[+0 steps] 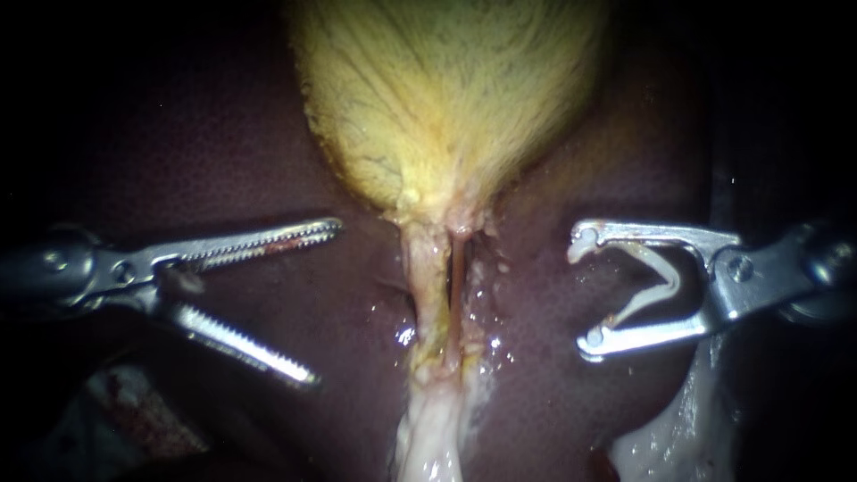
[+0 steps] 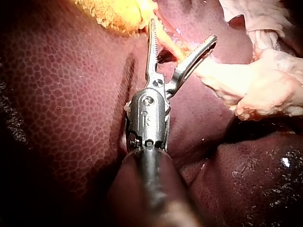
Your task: Grabbing gallbladder
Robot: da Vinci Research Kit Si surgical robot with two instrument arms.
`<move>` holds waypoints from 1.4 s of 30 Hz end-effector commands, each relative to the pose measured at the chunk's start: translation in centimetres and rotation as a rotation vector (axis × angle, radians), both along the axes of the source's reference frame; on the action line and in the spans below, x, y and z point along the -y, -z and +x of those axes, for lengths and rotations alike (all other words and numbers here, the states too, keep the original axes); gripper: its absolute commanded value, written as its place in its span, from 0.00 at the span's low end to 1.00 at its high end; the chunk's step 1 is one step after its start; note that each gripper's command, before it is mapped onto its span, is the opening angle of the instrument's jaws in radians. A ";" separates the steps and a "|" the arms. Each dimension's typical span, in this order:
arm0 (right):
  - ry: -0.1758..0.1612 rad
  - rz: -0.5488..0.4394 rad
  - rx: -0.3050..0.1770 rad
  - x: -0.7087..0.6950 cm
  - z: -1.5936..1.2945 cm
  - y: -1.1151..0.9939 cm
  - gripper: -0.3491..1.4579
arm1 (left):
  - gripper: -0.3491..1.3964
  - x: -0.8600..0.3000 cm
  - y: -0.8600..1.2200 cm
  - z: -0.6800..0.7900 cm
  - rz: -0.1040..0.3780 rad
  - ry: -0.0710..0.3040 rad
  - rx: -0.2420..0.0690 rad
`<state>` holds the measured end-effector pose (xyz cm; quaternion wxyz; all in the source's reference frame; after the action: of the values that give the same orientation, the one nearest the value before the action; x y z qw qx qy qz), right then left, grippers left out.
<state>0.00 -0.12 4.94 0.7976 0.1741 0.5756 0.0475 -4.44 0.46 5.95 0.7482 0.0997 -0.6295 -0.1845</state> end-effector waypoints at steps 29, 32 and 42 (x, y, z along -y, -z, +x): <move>-0.001 -0.001 0.001 0.00 0.01 -0.03 0.52 | 0.64 -0.55 -0.60 -0.42 0.089 0.046 -0.047; -0.001 -0.001 0.001 0.00 0.01 -0.03 0.52 | 0.55 -0.57 -0.63 -0.43 0.108 0.048 -0.057; -0.001 -0.001 0.000 0.00 0.00 -0.03 0.52 | 0.00 -0.65 -0.64 -0.44 0.151 0.043 -0.078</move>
<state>0.00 -0.13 4.97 0.7978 0.1736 0.5754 0.0475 -4.88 1.12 6.60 0.7593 0.1354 -0.5843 -0.2523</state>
